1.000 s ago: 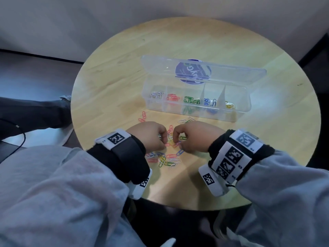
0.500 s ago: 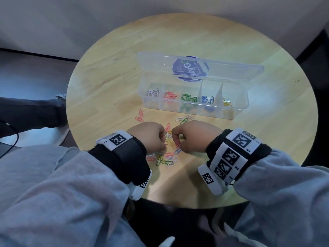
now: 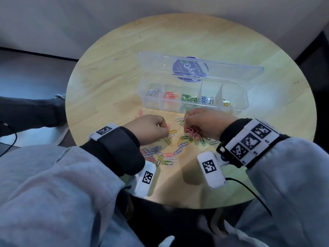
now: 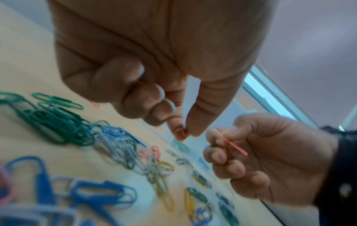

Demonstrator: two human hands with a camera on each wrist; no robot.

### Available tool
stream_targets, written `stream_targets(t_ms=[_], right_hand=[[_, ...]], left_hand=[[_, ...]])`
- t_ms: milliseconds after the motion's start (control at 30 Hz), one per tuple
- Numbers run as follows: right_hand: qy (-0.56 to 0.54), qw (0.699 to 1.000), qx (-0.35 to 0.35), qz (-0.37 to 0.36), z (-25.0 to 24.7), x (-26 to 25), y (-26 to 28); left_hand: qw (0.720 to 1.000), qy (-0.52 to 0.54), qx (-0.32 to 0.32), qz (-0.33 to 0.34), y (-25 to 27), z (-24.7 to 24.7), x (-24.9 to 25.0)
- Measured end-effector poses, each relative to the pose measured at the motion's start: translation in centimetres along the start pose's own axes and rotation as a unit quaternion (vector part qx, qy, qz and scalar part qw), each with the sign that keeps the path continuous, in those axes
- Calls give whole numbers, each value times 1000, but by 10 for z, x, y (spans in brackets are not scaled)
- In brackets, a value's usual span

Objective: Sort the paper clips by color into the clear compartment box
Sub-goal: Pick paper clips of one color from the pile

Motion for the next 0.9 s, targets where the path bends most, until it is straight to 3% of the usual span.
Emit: stream_targets(t_ms=[133,333,433,533,633,767,833,900], right_hand=[[-106,994,-13,3,-2,2,-2],[-128,992,-21,-2,1,4,-4],[-114,992,-47,-3,6,0,-3],[-10,997,-77,-20,16,-2,2],[106,991,-73,-28,25,-1,6],[251,966,-54,-36,34,-2,5],[332,941,-43,-46,39,-3,5],[383,922,-29,-48,43,-3,6]], left_hand=[[986,157,-18,-53,0,-5,1],[943,326,-15,-64,6,-11,7],[919,386,1,-75,8,-20,1],[906,415,15,-88,13,-27,-8],[932,345,21,-108,15,-30,-14],[994,71,-12,-85,17,-29,-22],[997,-47,-18,-60,20,-27,-25],[993,-102,-16,-57,22,-25,-29]])
Point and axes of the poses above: each hand's wrist, its own y-axis away from the middle knuckle, its own z-axis out of the palm, x = y × z, the point moved 2 cm from there along -y, towards the middle knuckle, and after that the axes turned 11 degrees about y, right-handed, at the moved point
